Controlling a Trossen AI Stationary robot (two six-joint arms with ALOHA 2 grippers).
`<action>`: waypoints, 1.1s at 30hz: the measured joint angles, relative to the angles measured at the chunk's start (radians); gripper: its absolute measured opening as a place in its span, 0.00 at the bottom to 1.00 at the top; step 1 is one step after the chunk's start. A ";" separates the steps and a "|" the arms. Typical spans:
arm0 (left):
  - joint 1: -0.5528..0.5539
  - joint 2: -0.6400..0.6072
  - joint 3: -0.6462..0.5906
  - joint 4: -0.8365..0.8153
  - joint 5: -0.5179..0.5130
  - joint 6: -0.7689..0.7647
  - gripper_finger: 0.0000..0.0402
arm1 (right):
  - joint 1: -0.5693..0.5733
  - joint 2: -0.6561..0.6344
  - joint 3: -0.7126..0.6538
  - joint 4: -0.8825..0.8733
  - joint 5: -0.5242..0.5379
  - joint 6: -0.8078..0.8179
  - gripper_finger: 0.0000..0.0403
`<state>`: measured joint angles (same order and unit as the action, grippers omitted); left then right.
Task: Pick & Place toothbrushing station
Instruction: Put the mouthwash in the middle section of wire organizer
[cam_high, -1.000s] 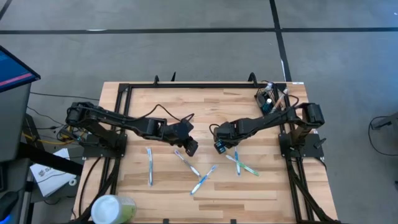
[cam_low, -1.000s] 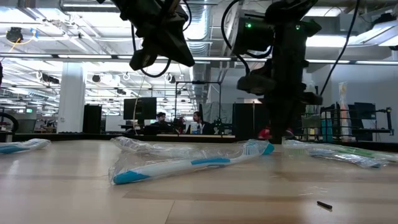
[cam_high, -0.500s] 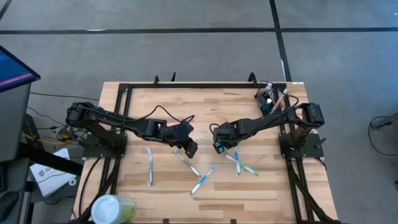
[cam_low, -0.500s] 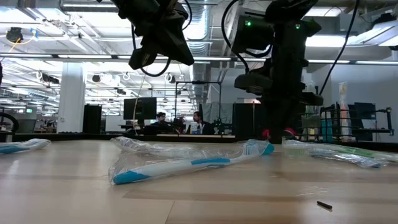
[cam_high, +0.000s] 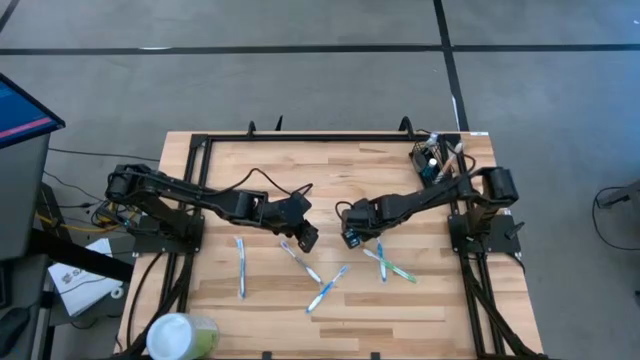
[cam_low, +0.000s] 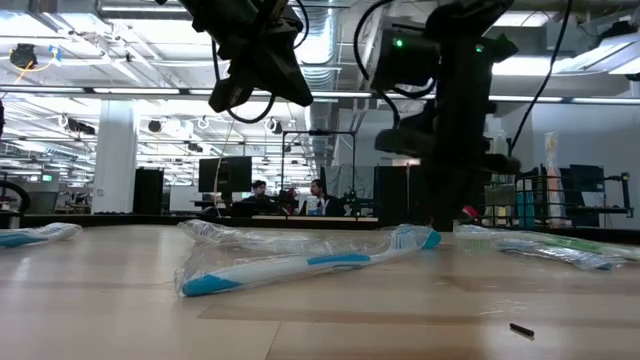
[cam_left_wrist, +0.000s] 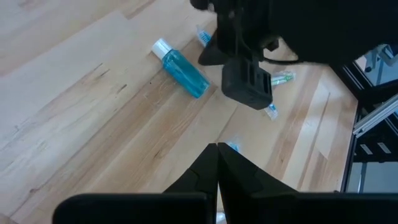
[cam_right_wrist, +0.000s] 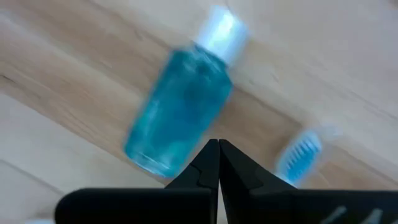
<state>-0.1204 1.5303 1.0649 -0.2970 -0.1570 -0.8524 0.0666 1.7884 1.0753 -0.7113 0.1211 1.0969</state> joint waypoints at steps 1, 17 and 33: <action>0.000 0.000 0.000 0.000 0.000 0.000 0.00 | 0.001 0.001 -0.004 -0.010 -0.001 0.000 0.00; 0.000 0.000 0.000 0.000 0.005 0.003 0.00 | -0.002 0.000 -0.002 0.112 -0.082 -0.041 0.00; -0.019 0.000 0.000 -0.002 0.005 0.001 0.00 | 0.043 -0.011 0.089 0.032 -0.152 -0.220 0.00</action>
<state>-0.1390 1.5303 1.0653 -0.2989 -0.1521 -0.8509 0.1092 1.7775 1.1639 -0.6794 -0.0307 0.8766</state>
